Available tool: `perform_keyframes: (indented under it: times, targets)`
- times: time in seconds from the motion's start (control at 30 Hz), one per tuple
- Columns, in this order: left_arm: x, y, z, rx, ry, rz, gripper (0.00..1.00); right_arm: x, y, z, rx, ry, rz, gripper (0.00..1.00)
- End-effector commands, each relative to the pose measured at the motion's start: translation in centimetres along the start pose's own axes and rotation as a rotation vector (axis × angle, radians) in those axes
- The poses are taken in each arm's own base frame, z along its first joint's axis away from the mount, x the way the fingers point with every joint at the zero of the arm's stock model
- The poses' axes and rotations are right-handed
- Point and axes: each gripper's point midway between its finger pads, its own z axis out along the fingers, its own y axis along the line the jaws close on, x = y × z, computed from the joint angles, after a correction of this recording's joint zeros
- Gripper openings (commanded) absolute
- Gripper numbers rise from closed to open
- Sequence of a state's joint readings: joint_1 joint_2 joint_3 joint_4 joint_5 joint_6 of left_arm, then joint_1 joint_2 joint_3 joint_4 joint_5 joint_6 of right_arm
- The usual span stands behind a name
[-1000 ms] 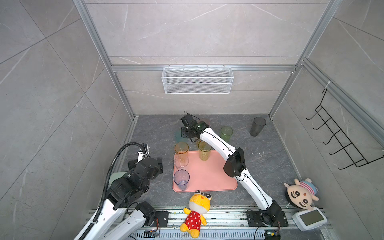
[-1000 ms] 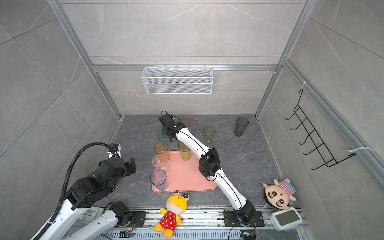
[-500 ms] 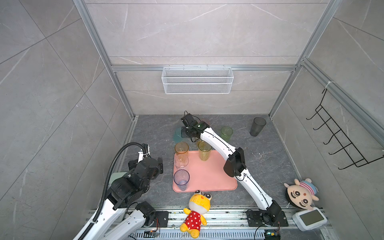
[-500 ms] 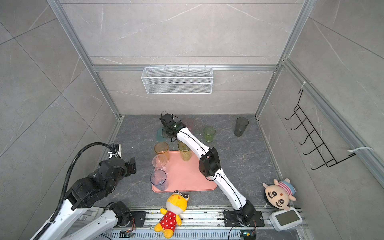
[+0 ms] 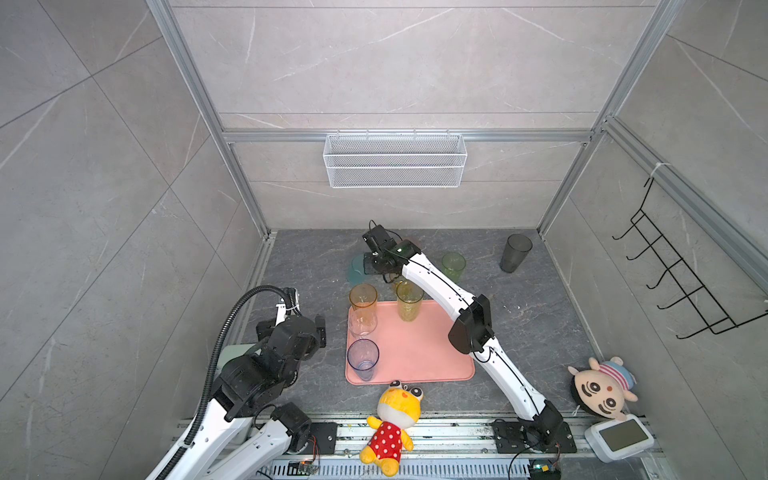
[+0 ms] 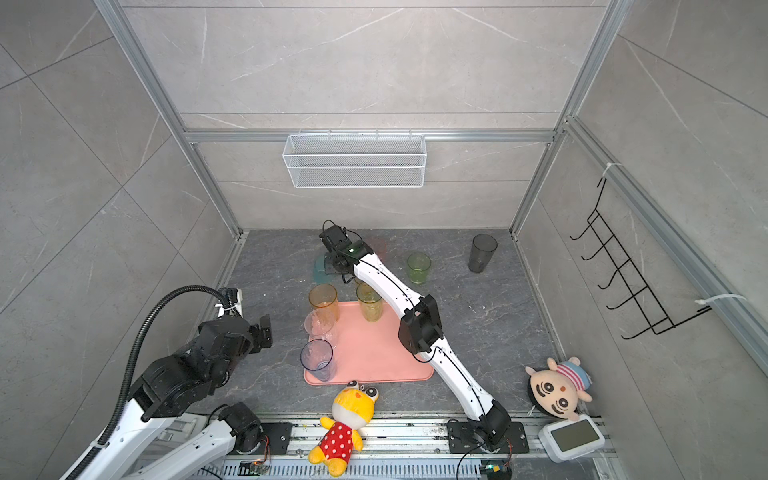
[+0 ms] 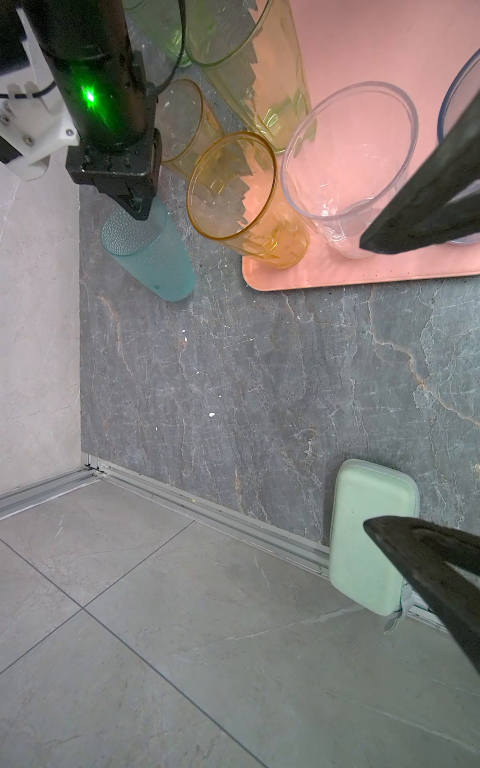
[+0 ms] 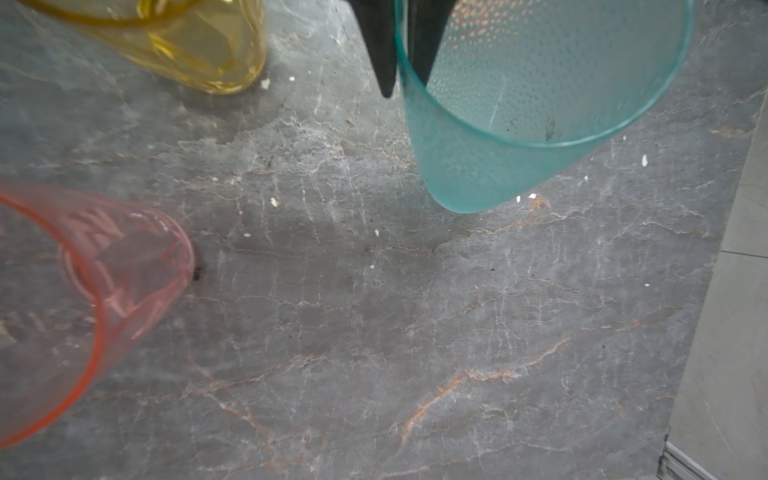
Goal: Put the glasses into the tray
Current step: 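Lift the teal glass with the right gripper and swing it toward the tray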
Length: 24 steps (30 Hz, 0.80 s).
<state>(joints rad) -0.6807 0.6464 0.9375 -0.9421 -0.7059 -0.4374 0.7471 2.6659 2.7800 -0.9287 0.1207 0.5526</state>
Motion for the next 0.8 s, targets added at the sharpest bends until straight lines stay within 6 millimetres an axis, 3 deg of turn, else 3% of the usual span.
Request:
perform_keyframes:
  times: [0.0,0.37,0.77]
  targets:
    - [-0.2,0.4,-0.1,-0.018,-0.017,-0.021,0.98,-4.1,0.9,-6.5,-0.028,-0.106,-0.013,0.0]
    - [-0.3,0.6,-0.3,-0.02,-0.025,-0.029,0.98,-5.6,0.3,-12.8,-0.012,-0.145,-0.037,0.0]
    - [-0.3,0.6,-0.3,-0.021,-0.027,-0.032,0.98,-4.4,-2.2,-19.5,0.003,-0.203,-0.043,0.0]
